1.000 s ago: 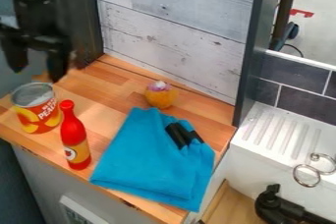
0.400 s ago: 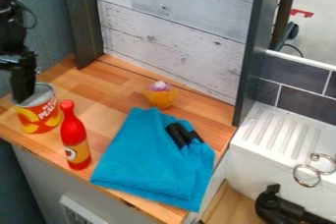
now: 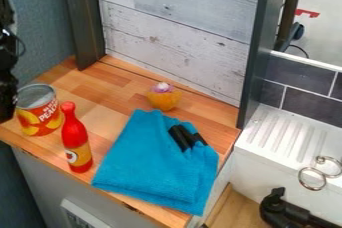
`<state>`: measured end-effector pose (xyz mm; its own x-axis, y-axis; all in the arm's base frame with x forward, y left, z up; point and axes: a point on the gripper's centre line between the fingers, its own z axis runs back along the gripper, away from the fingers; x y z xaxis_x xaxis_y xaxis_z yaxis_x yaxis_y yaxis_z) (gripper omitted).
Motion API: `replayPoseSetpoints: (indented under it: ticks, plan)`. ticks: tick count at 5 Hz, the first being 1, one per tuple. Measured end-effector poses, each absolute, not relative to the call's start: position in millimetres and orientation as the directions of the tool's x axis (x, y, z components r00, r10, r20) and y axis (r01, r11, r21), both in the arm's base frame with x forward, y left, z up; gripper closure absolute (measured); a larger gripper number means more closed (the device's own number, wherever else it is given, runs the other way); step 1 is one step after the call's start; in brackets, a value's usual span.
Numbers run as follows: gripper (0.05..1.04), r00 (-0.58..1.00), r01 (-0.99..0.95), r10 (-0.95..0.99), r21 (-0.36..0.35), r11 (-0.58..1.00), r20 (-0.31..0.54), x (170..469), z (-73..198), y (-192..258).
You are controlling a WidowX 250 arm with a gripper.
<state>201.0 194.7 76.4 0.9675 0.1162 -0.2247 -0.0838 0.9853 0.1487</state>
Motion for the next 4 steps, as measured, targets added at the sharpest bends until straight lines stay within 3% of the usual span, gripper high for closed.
replayPoseSetpoints:
  ticks: [2, 4]
  plan:
    - [0.083, 0.957, 0.005, 0.027, 0.111, 0.994, -0.287, 208.1, 36.8, 202.9]
    - [0.083, 0.967, 0.077, -0.053, 0.087, 0.993, -0.248, 242.2, 22.4, 205.7]
